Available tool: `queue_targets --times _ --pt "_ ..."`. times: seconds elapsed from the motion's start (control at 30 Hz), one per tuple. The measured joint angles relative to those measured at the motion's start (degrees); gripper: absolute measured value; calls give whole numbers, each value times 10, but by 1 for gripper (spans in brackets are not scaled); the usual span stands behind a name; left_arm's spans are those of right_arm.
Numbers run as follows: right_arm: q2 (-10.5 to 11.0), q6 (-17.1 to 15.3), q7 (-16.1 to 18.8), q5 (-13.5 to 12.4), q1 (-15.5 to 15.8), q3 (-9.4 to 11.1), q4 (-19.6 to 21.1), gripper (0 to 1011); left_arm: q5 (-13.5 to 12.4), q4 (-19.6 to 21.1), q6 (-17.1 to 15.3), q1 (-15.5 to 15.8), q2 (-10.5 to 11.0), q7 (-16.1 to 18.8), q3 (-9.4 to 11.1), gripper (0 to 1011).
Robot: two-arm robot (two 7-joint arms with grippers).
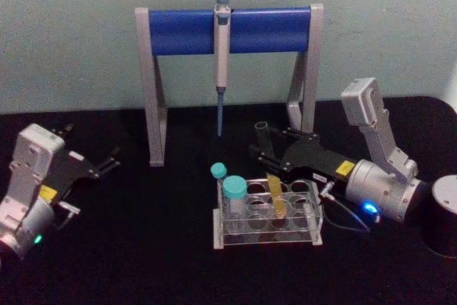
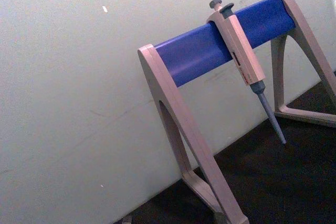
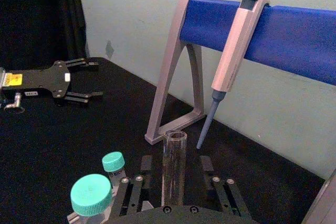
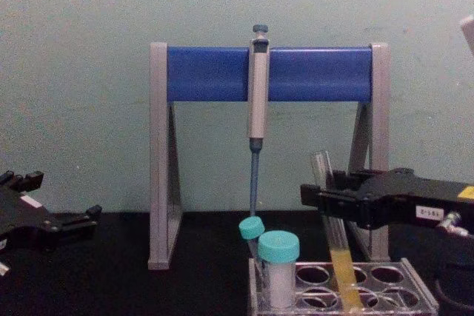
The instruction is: Pick up the test tube from the test tube rack, shake it, then place it back into the test tube rack.
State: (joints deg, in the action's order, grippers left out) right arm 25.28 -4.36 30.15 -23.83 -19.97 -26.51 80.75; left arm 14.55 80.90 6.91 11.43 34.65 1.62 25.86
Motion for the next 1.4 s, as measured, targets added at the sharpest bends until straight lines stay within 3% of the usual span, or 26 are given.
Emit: queue_targets --times 0.13,0.4,1.07,1.4 --pt "0 0 0 0 0 0 0 442 0 0 0 0 0 0 0 1001" --pt "0 0 0 0 0 0 0 228 0 0 0 0 0 0 0 1001" --pt "1 6 2 -1 1 0 2 223 0 0 0 0 0 0 0 1001" --pt "8 21 13 -30 12 14 27 223 0 0 0 0 0 0 0 1001"
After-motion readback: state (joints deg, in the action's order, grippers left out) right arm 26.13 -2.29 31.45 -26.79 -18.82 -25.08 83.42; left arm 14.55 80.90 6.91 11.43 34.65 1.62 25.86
